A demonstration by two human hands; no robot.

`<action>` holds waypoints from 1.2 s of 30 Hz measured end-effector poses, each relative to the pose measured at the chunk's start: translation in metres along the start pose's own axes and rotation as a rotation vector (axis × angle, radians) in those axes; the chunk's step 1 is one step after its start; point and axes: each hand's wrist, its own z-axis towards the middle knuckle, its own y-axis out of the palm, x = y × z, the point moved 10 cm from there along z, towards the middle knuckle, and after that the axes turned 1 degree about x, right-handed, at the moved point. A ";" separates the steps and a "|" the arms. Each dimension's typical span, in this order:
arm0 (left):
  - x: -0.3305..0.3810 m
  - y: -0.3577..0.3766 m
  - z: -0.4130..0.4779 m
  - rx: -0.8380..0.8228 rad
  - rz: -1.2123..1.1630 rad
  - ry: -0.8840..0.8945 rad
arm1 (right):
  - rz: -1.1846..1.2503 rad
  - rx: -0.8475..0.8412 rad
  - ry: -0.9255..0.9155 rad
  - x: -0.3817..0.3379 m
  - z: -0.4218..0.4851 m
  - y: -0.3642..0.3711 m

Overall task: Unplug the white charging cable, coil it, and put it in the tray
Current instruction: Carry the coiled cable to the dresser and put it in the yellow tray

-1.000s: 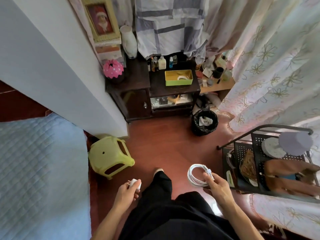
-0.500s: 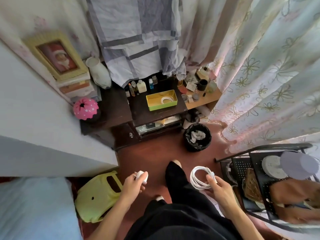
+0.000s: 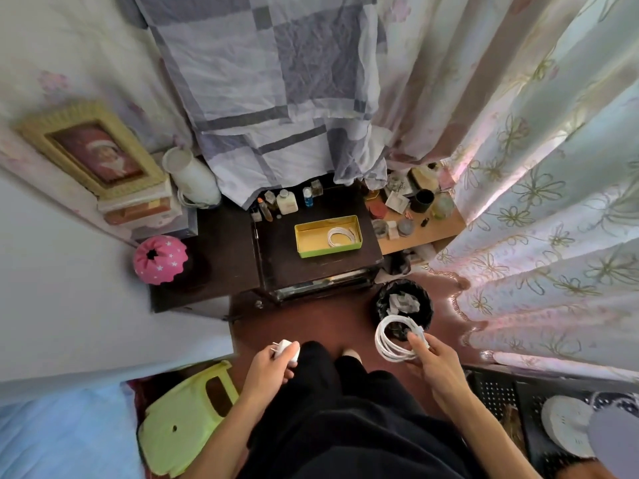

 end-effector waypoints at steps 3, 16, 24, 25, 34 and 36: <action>0.012 -0.006 0.021 -0.002 -0.025 -0.052 | -0.014 -0.003 0.031 -0.018 0.026 0.012; 0.121 -0.024 0.147 -0.089 0.081 -0.029 | -0.183 0.137 0.073 -0.096 0.116 0.071; 0.143 0.002 0.182 -0.151 -0.007 -0.024 | -0.250 0.170 0.099 -0.097 0.185 0.098; 0.139 0.007 0.190 -0.137 -0.016 -0.035 | -0.273 0.176 0.096 -0.093 0.202 0.100; 0.081 0.051 0.263 -0.020 -0.069 -0.117 | -0.301 0.199 0.047 -0.065 0.374 0.143; 0.068 0.058 0.272 -0.001 -0.071 -0.128 | -0.344 0.190 0.041 -0.058 0.405 0.151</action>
